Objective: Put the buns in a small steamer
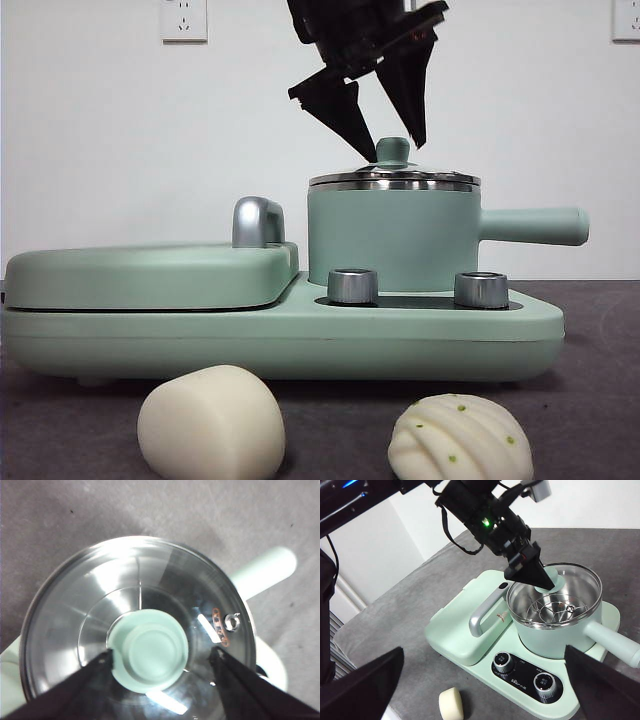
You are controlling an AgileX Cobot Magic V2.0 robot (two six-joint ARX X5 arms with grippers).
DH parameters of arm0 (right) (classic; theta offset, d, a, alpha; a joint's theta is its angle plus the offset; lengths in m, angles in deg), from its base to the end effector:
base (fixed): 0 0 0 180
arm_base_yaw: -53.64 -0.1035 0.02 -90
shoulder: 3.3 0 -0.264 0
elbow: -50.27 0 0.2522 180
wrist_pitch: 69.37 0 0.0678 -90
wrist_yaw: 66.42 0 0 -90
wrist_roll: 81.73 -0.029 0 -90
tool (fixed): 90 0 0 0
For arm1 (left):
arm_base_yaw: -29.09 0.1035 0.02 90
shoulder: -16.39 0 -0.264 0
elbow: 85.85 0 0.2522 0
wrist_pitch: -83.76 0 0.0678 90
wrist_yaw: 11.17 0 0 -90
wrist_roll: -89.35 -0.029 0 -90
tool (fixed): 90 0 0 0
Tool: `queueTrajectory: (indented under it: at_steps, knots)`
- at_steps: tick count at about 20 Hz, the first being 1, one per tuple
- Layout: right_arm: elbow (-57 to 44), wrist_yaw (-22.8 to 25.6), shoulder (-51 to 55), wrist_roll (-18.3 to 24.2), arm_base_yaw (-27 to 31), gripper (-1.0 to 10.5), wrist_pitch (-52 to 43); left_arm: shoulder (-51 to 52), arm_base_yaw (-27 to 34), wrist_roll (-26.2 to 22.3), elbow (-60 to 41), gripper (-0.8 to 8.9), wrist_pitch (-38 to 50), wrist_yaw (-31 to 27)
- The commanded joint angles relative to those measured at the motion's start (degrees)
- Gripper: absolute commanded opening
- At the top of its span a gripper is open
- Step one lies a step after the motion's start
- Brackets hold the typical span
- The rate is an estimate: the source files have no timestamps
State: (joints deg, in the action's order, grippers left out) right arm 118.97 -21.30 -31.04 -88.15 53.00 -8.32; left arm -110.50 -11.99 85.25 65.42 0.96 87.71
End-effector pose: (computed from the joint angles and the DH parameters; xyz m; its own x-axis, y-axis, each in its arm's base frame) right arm 0.0595 0.0211 0.3614 0.6575 0.7130 -0.2434 -0.6280 0.6972 0.3459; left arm 0.3428 -0.3048 0.3366 0.2886 -0.4564 -0.8417 0.7543 0.6498 -0.0937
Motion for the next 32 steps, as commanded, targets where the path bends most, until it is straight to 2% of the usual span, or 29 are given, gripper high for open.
queueTrajectory:
  at_steps: [1, 9, 11, 17, 24, 29, 32]
  knots:
    - [0.90, 0.04, -0.26, -0.26, -0.09, 5.1, -0.42, -1.66, -1.09, -1.57, 2.03, 2.60, 0.35, -2.16]
    - [0.90, 0.04, -0.26, -0.24, -0.09, 5.1, -0.15, -2.05, -1.33, -2.19, 2.03, 1.75, 0.70, -3.34]
    - [0.90, 0.04, -0.26, -0.24, -0.09, 5.1, -0.02, -2.16, -1.31, -2.19, 2.03, 1.11, 0.68, -3.37]
    - [0.90, 0.07, -0.26, -0.24, -0.09, 5.1, -0.09, -2.03, -1.33, -2.32, 3.10, 1.10, -0.37, -3.37]
    - [0.90, 0.09, -0.26, -0.52, -0.09, 5.1, -0.04, -1.95, -1.20, -1.20, 13.33, 1.09, -5.03, -3.37]
    - [0.92, -0.92, -2.95, -4.11, -0.76, 5.1, 2.58, 0.39, 1.27, -0.13, 15.80, 1.09, -8.55, -3.37]
    - [0.96, -1.66, -6.95, -5.84, -3.98, 5.1, 3.54, 3.04, 4.33, 0.33, 15.80, 1.09, -9.22, -3.37]
